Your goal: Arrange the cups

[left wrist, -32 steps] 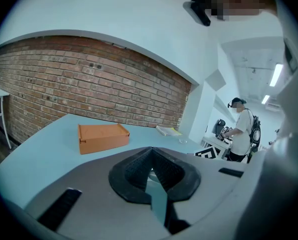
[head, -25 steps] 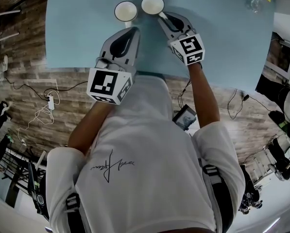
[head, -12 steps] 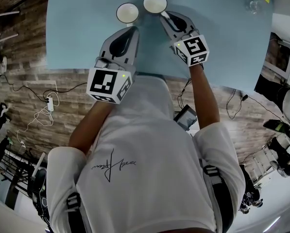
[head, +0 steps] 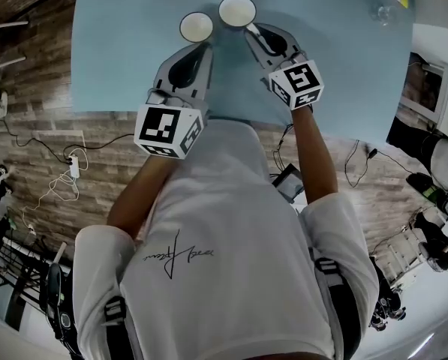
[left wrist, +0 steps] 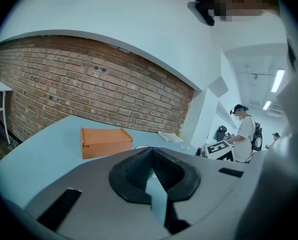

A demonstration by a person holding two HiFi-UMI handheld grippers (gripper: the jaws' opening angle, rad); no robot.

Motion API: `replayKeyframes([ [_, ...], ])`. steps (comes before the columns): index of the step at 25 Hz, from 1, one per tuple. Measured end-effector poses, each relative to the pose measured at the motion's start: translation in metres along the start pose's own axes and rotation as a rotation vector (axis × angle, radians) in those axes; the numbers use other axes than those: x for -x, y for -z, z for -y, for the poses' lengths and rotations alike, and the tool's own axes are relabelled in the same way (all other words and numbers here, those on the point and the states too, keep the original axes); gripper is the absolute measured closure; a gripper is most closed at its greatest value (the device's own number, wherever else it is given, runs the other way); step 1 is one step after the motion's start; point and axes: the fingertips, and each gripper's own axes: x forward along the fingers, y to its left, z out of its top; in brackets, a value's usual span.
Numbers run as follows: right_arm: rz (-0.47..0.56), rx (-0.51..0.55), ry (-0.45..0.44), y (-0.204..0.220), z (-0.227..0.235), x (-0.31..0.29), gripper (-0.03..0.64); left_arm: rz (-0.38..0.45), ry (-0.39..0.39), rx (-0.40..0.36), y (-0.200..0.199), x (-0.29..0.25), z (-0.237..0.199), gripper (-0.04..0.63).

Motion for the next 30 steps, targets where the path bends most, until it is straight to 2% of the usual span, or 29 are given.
replayKeyframes([
  [11,0.02,-0.007,-0.005,-0.025,0.008,0.007,0.543,0.02,0.003,0.019,-0.008,-0.011,0.003,0.589],
  [30,0.065,-0.011,-0.023,-0.076,0.026,-0.019,0.543,0.052,-0.038,0.056,-0.023,-0.02,-0.017,0.589],
])
